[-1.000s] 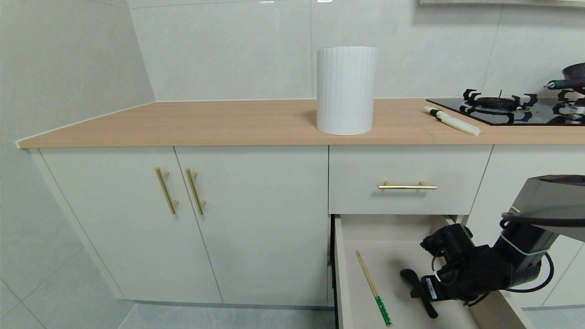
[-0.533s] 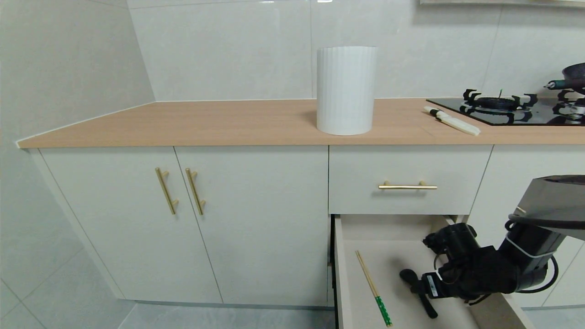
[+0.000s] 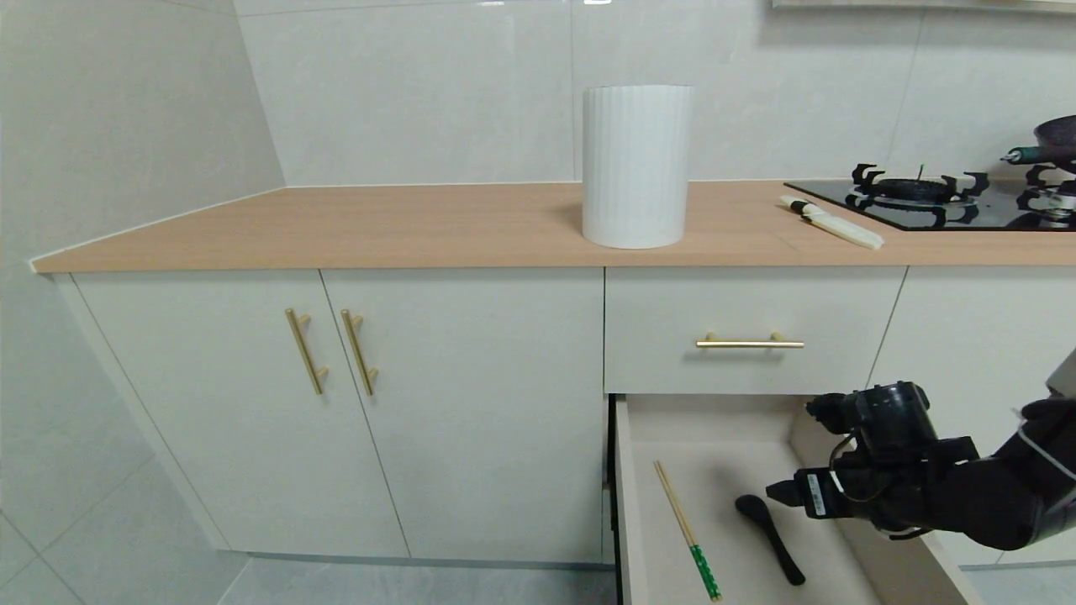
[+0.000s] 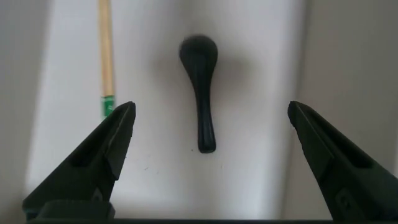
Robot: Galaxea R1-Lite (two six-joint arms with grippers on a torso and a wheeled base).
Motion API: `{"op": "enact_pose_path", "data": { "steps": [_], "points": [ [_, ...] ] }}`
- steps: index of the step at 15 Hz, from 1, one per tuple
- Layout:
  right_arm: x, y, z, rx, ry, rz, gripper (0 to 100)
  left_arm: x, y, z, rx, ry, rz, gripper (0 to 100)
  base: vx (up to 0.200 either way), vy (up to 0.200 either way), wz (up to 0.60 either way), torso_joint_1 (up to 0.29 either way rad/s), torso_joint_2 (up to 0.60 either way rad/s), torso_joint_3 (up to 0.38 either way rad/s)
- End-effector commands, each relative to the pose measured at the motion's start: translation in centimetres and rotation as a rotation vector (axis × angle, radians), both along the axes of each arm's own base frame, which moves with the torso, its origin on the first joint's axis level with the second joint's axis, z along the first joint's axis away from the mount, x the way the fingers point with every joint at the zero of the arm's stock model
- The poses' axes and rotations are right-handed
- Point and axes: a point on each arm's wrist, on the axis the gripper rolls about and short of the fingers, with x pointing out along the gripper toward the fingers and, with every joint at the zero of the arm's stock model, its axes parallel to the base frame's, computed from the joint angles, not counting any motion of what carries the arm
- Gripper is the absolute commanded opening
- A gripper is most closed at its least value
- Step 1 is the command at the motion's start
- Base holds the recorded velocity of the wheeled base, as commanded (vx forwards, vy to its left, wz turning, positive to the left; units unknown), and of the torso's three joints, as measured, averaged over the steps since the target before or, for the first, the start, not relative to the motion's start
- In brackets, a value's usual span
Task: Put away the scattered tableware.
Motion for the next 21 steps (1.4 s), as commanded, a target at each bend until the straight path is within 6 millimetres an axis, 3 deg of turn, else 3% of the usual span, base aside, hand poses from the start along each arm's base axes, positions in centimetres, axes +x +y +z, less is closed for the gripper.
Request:
{"op": "enact_pose_path", "data": {
  "steps": [1,4,10,17,21],
  "points": [
    [-2.9,1.1,4.9,0.023,-0.095,0.065,100,0.0,0.0,0.0,0.001,0.0,0.0,100,-0.2,0.0,0.0,-0.002,0.0,0.007],
    [-5.5,2.5,7.0,0.021,-0.081,0.146,100,0.0,0.0,0.0,-0.001,0.0,0.0,100,-0.2,0.0,0.0,0.01,0.0,0.006],
    [-8.1,2.7,8.3,-0.008,-0.034,0.224,100,0.0,0.0,0.0,-0.001,0.0,0.0,100,-0.167,0.0,0.0,-0.003,0.0,0.0],
    [-12.1,2.7,5.2,-0.221,0.119,0.533,100,0.0,0.0,0.0,-0.001,0.0,0.0,100,0.0,0.0,0.0,0.0,0.0,0.0],
    [-12.8,2.9,4.6,-0.256,0.144,0.594,100,0.0,0.0,0.0,-0.001,0.0,0.0,100,0.0,0.0,0.0,0.0,0.0,0.0]
  ]
}}
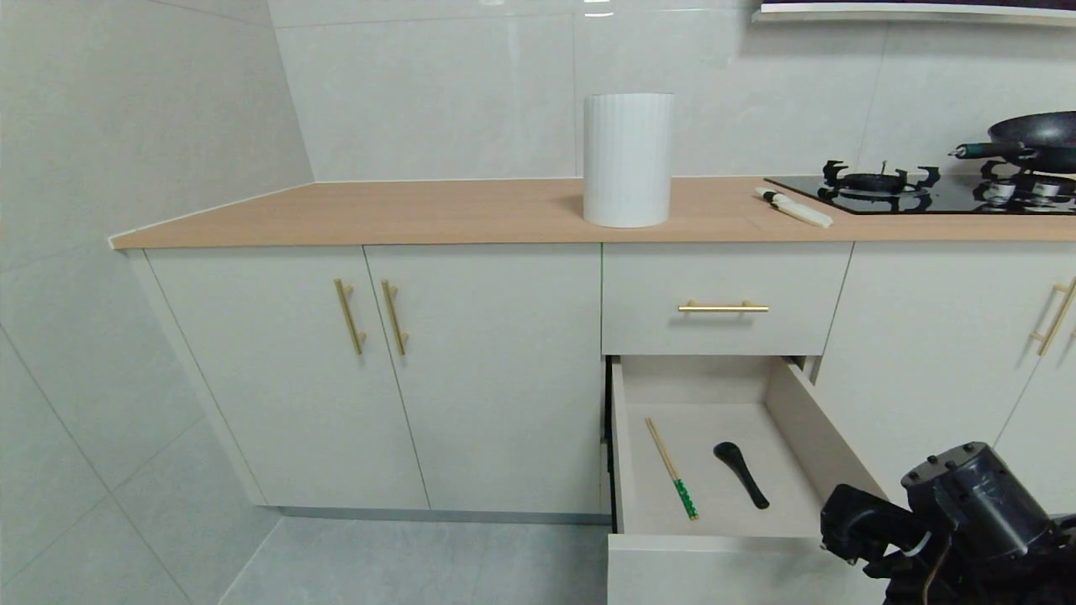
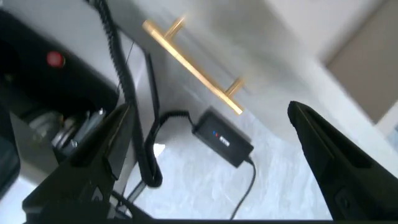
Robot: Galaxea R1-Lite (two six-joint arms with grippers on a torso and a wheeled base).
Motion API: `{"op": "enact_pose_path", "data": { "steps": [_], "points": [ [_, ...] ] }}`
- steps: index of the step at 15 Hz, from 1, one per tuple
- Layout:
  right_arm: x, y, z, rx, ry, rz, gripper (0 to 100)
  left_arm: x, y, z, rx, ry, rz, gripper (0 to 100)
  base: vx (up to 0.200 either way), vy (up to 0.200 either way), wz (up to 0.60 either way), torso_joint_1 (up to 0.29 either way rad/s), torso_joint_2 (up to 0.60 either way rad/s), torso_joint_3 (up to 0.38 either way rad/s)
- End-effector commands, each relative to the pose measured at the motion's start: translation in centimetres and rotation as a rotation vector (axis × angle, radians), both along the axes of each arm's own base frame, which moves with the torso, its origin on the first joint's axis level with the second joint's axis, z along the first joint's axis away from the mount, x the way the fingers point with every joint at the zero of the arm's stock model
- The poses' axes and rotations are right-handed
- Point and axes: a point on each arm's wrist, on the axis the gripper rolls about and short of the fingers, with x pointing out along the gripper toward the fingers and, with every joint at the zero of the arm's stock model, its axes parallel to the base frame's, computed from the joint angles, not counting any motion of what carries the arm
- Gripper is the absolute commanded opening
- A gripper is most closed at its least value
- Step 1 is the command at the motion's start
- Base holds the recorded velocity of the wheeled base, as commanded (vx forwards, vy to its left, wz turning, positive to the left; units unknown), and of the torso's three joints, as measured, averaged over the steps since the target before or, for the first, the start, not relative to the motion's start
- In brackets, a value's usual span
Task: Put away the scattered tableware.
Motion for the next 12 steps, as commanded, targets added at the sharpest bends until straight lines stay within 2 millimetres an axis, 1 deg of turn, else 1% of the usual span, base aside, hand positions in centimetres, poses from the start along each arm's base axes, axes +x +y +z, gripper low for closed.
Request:
{"op": "enact_pose_path", "data": {
  "steps": [1,4,6,12],
  "points": [
    [0.2,0.3,-1.0,-0.031,0.059,0.009,100,0.0,0.0,0.0,0.0,0.0,0.0,100,0.0,0.0,0.0,0.0,0.0,0.0],
    [1.5,1.1,-3.3,-0.077,0.152,-0.005,100,0.0,0.0,0.0,0.0,0.0,0.0,100,0.0,0.0,0.0,0.0,0.0,0.0],
    [2.8,1.8,-4.2,-0.061,0.193,-0.099,100,0.0,0.0,0.0,0.0,0.0,0.0,100,0.0,0.0,0.0,0.0,0.0,0.0],
    [4.8,2.8,-3.3,0.034,0.159,-0.258,100,0.0,0.0,0.0,0.0,0.0,0.0,100,0.0,0.0,0.0,0.0,0.0,0.0]
  ]
}}
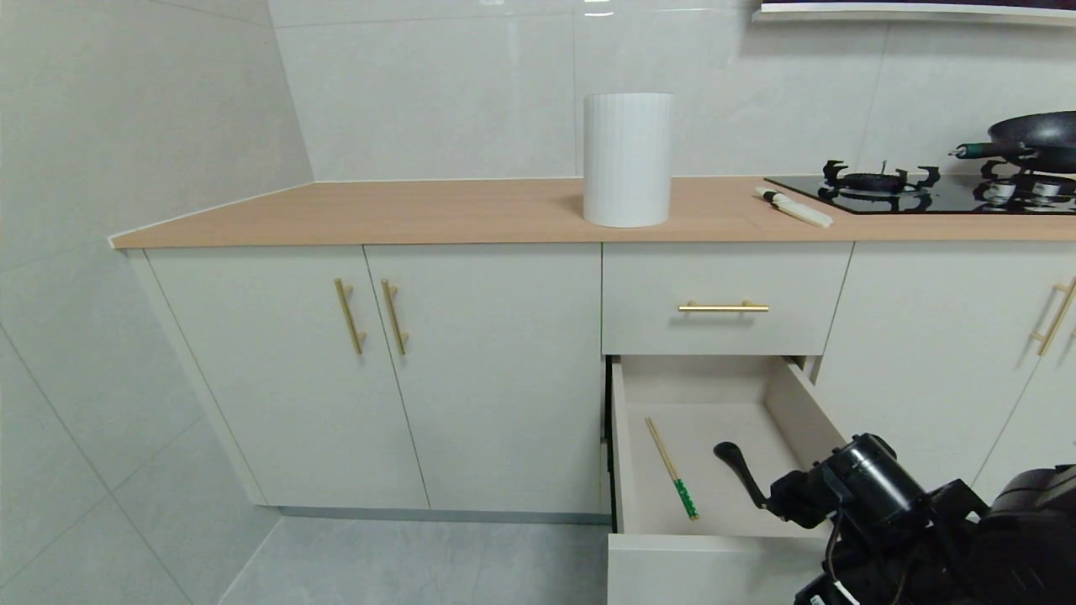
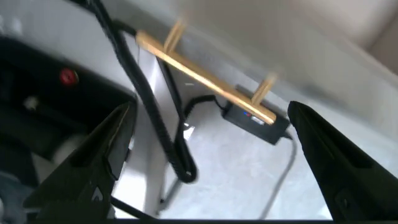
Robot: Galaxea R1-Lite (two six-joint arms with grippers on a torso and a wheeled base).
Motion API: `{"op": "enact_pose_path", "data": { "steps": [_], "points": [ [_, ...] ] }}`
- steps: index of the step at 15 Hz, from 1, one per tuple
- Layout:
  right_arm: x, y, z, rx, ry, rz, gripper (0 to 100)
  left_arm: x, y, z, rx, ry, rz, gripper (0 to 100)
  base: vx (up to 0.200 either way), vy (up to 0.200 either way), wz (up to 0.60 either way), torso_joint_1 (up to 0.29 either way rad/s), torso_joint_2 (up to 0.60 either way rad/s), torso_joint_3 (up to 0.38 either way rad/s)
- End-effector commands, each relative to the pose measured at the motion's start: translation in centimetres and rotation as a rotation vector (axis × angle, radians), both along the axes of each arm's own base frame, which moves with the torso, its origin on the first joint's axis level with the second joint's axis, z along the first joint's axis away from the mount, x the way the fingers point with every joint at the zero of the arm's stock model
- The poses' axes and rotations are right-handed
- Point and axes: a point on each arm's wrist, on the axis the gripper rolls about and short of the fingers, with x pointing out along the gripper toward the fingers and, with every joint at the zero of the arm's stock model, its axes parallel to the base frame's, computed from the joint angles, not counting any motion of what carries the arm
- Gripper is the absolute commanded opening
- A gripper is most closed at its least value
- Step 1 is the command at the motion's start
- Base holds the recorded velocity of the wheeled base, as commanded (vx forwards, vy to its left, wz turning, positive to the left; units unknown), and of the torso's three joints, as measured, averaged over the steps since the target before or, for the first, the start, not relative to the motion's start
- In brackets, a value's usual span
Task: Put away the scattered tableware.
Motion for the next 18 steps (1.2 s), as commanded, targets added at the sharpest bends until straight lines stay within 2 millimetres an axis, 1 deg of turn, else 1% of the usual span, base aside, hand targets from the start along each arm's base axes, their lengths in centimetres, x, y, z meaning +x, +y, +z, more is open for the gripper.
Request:
{"op": "enact_pose_path", "data": {
  "steps": [1,5,7,10,13,16,18],
  "points": [
    [0.8,0.4,0.0,0.001,-0.011,-0.033,100,0.0,0.0,0.0,0.0,0.0,0.0,100,0.0,0.0,0.0,0.0,0.0,0.0],
    [2.2,1.1,0.1,0.032,-0.055,-0.142,100,0.0,0.0,0.0,0.0,0.0,0.0,100,0.0,0.0,0.0,0.0,0.0,0.0],
    [3.3,1.6,-0.4,0.052,-0.122,-0.199,100,0.0,0.0,0.0,0.0,0.0,0.0,100,0.0,0.0,0.0,0.0,0.0,0.0],
    [4.4,2.0,-1.1,0.049,-0.188,-0.228,100,0.0,0.0,0.0,0.0,0.0,0.0,100,0.0,0.0,0.0,0.0,0.0,0.0],
    [6.8,2.0,-1.6,0.057,-0.25,-0.289,100,0.0,0.0,0.0,0.0,0.0,0.0,100,0.0,0.0,0.0,0.0,0.0,0.0],
    [9.0,2.7,-1.6,0.082,-0.281,-0.328,100,0.0,0.0,0.0,0.0,0.0,0.0,100,0.0,0.0,0.0,0.0,0.0,0.0],
    [10.8,3.3,-2.1,0.075,-0.308,-0.346,100,0.0,0.0,0.0,0.0,0.0,0.0,100,0.0,0.0,0.0,0.0,0.0,0.0]
  ]
}}
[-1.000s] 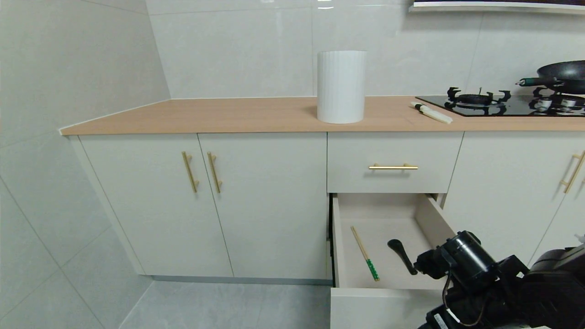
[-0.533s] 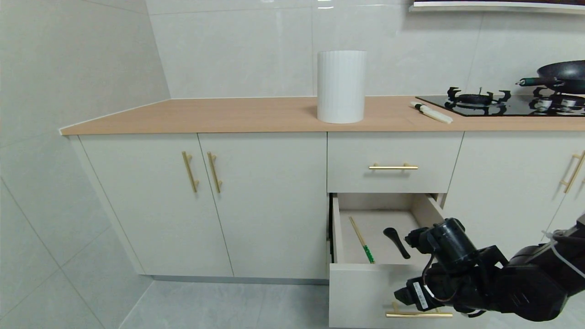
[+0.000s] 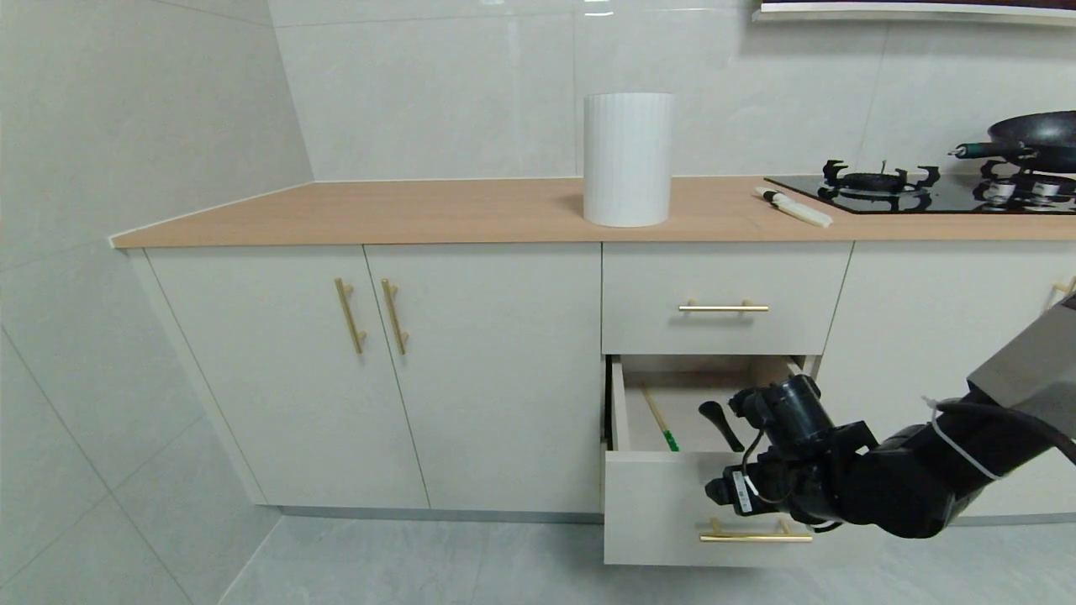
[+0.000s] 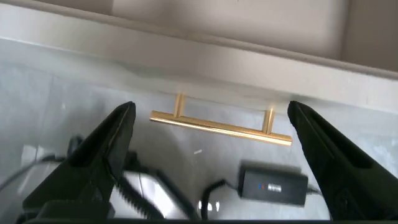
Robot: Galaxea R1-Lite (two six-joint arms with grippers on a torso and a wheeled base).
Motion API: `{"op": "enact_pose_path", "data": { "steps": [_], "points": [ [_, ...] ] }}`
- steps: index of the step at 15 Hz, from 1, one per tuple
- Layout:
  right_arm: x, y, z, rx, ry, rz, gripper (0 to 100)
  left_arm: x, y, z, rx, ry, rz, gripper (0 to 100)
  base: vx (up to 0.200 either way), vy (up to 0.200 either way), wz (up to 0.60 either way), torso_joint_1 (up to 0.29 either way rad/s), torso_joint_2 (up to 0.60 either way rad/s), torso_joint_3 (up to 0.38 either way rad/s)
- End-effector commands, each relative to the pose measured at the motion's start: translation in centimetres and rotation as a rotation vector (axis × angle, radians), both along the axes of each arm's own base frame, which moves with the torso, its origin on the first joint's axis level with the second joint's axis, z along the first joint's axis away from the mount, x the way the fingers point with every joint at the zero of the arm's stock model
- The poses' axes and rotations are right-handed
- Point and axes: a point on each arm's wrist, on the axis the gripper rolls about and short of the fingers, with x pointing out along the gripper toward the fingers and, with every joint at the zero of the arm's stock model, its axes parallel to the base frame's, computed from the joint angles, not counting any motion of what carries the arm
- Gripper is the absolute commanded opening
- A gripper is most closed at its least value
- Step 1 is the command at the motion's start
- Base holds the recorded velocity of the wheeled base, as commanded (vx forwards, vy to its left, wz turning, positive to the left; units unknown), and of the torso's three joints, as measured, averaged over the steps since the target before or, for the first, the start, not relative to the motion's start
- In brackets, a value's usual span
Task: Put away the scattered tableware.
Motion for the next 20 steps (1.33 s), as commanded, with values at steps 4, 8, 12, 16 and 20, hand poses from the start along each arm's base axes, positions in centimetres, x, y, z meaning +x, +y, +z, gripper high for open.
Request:
{"op": "enact_pose_path", "data": {
  "steps": [4,8,12,16,20],
  "points": [
    [5.6,0.8,-1.0,-0.015,-0.049,-0.063,100,0.0,0.0,0.0,0.0,0.0,0.0,100,0.0,0.0,0.0,0.0,0.0,0.0],
    [8.3,0.4,-2.4,-0.017,-0.063,-0.118,100,0.0,0.0,0.0,0.0,0.0,0.0,100,0.0,0.0,0.0,0.0,0.0,0.0],
    [11.2,-0.2,-3.2,0.051,-0.112,-0.252,100,0.0,0.0,0.0,0.0,0.0,0.0,100,0.0,0.0,0.0,0.0,0.0,0.0],
    [13.4,-0.6,-5.1,0.048,-0.165,-0.343,100,0.0,0.0,0.0,0.0,0.0,0.0,100,0.0,0.0,0.0,0.0,0.0,0.0],
    [15.3,-1.4,-6.0,0.076,-0.263,-0.398,100,0.0,0.0,0.0,0.0,0.0,0.0,100,0.0,0.0,0.0,0.0,0.0,0.0]
  ]
}}
